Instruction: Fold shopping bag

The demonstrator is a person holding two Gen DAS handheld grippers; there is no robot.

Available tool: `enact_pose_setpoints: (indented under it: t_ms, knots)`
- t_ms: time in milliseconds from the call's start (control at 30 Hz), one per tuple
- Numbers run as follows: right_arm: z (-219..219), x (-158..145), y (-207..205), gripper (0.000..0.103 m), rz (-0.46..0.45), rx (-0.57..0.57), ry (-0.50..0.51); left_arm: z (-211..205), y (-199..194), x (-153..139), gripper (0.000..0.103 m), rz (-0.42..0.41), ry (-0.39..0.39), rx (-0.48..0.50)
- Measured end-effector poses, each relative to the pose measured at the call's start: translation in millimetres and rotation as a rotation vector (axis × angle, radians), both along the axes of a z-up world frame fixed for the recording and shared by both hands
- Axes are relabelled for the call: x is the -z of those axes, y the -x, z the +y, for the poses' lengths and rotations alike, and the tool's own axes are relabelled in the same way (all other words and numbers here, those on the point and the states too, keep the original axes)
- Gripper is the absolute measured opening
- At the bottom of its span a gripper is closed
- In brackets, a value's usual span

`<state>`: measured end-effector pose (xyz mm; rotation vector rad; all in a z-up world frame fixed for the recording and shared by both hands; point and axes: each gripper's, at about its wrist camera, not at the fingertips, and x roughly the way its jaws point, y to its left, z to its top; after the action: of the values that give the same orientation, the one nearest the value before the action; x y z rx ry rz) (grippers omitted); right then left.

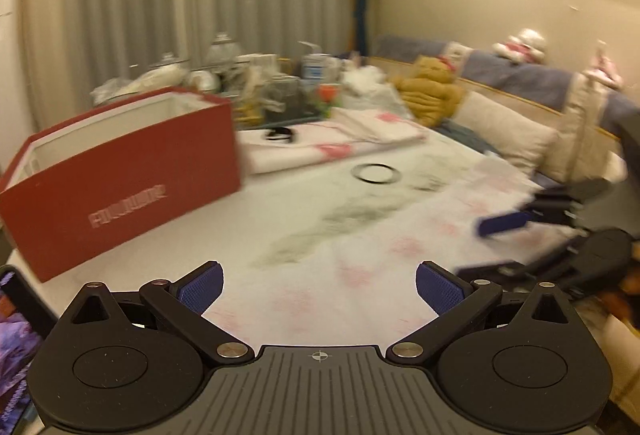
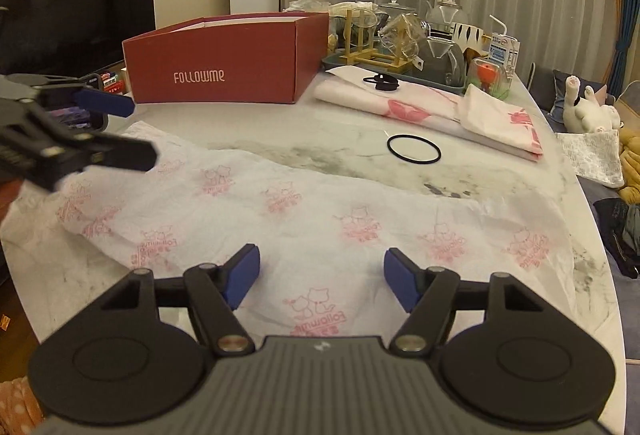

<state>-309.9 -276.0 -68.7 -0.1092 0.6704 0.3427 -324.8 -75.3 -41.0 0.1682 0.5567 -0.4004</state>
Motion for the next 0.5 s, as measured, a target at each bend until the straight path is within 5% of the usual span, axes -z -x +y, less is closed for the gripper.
enact_pose_setpoints:
  t_ms: [267, 500]
  knots:
    - [3.0, 0.8, 10.0, 0.070, -0.018, 0.022, -0.004, -14.5, -20.4, 30.4, 0.103, 0.122, -0.067, 0.006]
    - [1.7, 0.7, 7.9, 0.077, -0.013, 0.032, -0.004, -16.2, -31.9, 35.7, 0.103, 0.142, -0.038, 0.016]
